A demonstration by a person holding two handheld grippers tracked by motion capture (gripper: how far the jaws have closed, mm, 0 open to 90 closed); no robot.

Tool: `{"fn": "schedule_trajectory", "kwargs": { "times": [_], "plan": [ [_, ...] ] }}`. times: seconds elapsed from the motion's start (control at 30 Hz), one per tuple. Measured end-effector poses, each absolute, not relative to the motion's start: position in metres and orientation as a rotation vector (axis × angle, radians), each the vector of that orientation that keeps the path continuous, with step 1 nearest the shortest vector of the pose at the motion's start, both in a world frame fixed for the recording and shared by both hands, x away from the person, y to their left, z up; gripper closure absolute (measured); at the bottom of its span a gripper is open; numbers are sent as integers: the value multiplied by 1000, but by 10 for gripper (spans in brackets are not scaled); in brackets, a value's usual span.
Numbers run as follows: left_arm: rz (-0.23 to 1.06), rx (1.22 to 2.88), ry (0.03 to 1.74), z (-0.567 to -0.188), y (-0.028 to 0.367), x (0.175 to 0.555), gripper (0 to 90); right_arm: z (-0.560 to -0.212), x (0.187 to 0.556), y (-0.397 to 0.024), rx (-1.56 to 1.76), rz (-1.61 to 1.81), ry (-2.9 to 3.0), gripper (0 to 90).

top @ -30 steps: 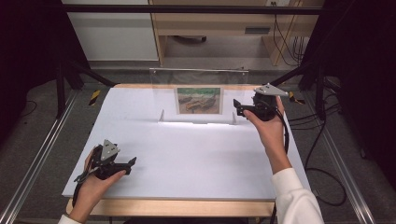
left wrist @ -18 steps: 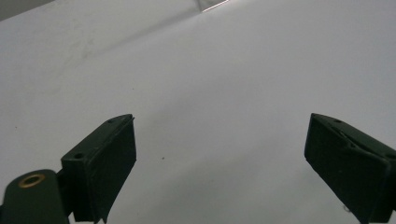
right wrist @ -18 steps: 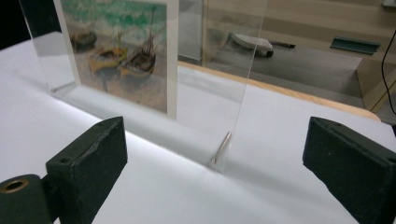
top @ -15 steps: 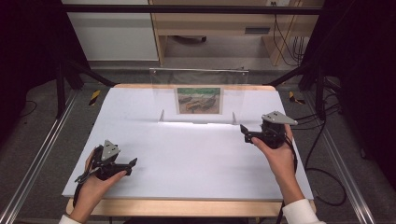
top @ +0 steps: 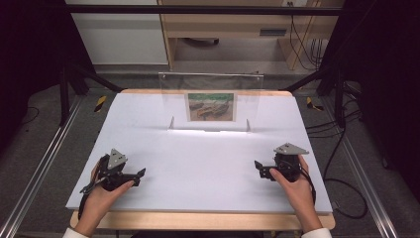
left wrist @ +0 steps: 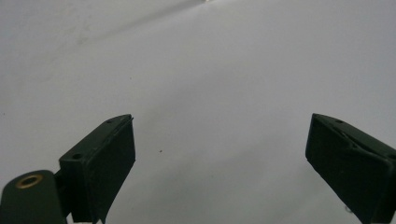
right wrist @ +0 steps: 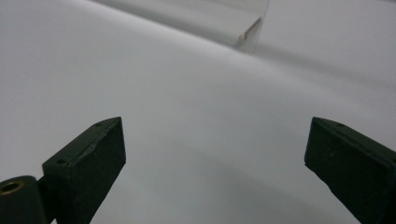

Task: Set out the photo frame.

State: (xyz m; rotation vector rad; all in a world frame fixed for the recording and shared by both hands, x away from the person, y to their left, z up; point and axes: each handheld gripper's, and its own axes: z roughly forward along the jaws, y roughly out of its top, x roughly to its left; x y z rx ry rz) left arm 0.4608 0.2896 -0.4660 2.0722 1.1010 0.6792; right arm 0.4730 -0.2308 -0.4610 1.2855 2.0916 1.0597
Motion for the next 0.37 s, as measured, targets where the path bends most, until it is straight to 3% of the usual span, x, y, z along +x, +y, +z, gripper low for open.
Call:
{"fn": "schedule_trajectory", "kwargs": {
  "times": [0.37],
  "plan": [
    [641, 2100, 1223, -478, 299, 473, 54, -485, 472, -240, 1387, 993, 2158, 56]
  ]
}}
